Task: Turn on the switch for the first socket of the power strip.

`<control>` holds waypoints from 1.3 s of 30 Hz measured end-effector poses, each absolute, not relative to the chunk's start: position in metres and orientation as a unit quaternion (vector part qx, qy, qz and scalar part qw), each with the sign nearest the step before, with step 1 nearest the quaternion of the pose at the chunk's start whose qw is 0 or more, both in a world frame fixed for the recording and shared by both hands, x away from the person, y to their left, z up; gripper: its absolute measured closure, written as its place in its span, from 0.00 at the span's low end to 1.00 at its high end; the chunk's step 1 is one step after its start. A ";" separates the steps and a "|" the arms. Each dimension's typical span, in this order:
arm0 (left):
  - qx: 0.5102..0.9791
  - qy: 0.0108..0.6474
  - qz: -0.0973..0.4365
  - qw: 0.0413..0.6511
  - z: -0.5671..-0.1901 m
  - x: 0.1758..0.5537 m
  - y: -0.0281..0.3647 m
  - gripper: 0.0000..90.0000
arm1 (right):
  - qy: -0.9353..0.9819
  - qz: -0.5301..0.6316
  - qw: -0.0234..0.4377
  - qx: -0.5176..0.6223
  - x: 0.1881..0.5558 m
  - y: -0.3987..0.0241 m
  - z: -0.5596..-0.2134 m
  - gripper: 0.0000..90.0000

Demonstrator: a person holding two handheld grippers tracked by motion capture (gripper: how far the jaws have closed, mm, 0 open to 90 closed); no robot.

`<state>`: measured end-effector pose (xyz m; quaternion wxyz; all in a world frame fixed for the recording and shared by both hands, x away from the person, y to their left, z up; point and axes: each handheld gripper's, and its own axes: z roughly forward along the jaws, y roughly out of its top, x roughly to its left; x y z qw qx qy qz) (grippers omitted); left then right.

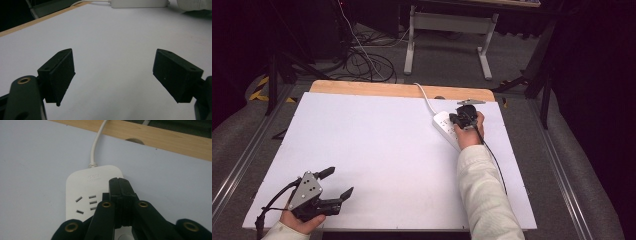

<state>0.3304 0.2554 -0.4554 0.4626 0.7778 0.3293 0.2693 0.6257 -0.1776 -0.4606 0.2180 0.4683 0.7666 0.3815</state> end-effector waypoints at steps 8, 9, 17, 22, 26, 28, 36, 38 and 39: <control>0.778 0.330 0.268 0.462 -0.456 0.331 0.255 0.20 | 0.771 0.376 0.222 0.464 0.626 -0.176 -0.461 1.00; 0.779 0.330 0.268 0.462 -0.456 0.331 0.255 0.20 | 0.772 0.374 0.223 0.464 0.627 -0.176 -0.461 1.00; 0.779 0.329 0.270 0.461 -0.456 0.331 0.256 0.20 | 0.771 0.368 0.227 0.467 0.628 -0.172 -0.461 1.00; 0.779 0.329 0.270 0.461 -0.456 0.331 0.256 0.20 | 0.773 0.364 0.230 0.466 0.628 -0.171 -0.461 1.00; 0.779 0.330 0.269 0.461 -0.456 0.331 0.256 0.20 | 0.775 0.360 0.233 0.465 0.627 -0.170 -0.461 1.00; 0.779 0.329 0.269 0.460 -0.456 0.331 0.255 0.20 | 0.774 0.359 0.232 0.466 0.628 -0.170 -0.461 1.00; 0.781 0.328 0.268 0.460 -0.456 0.331 0.255 0.20 | 0.770 0.359 0.231 0.474 0.627 -0.169 -0.462 1.00; 0.780 0.328 0.268 0.460 -0.456 0.331 0.254 0.20 | 0.772 0.357 0.232 0.473 0.627 -0.169 -0.461 1.00; 0.781 0.328 0.268 0.460 -0.456 0.331 0.254 0.20 | 0.772 0.356 0.231 0.473 0.627 -0.169 -0.462 1.00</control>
